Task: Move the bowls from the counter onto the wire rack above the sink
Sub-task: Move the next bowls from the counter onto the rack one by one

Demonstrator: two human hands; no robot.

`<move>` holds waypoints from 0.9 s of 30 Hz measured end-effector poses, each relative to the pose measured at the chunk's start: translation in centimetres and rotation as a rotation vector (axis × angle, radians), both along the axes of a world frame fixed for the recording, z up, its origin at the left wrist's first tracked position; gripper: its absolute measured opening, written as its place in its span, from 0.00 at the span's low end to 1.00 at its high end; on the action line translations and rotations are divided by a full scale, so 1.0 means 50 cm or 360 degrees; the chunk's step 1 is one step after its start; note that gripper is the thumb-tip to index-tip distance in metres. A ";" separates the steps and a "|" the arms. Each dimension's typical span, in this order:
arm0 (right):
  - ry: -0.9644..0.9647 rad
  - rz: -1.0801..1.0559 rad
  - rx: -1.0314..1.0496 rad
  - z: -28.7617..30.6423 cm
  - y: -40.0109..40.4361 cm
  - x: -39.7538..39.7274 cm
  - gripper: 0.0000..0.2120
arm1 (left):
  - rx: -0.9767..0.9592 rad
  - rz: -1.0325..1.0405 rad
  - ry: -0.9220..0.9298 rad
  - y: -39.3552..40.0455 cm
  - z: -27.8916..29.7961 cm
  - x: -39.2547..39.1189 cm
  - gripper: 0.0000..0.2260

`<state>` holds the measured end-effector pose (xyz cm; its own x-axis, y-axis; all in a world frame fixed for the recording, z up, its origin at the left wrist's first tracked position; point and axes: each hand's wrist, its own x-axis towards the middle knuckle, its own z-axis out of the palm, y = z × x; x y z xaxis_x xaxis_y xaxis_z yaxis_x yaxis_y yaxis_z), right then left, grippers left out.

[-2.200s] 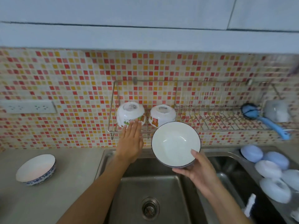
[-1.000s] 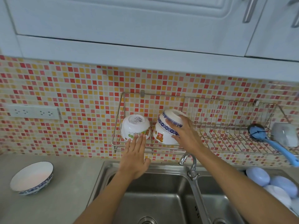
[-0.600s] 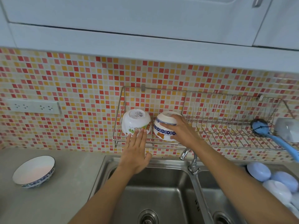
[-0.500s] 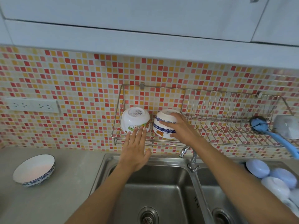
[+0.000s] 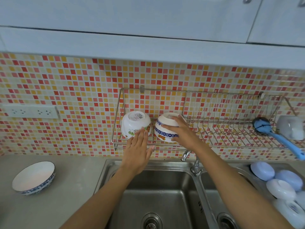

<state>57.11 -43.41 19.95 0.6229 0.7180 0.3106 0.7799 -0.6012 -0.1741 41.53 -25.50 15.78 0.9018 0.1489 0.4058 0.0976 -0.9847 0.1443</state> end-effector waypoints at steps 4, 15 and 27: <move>0.0162 0.0003 0.0168 -0.008 -0.007 0.002 0.31 | -0.0075 -0.0110 0.0058 -0.017 0.018 0.021 0.31; 0.0255 -0.0326 0.0298 -0.010 -0.004 -0.033 0.32 | 0.0012 -0.0129 0.0120 -0.026 0.016 0.031 0.32; 0.0172 -0.0603 0.0125 -0.016 0.005 -0.033 0.31 | -0.0020 -0.0131 0.0181 -0.017 0.022 0.004 0.33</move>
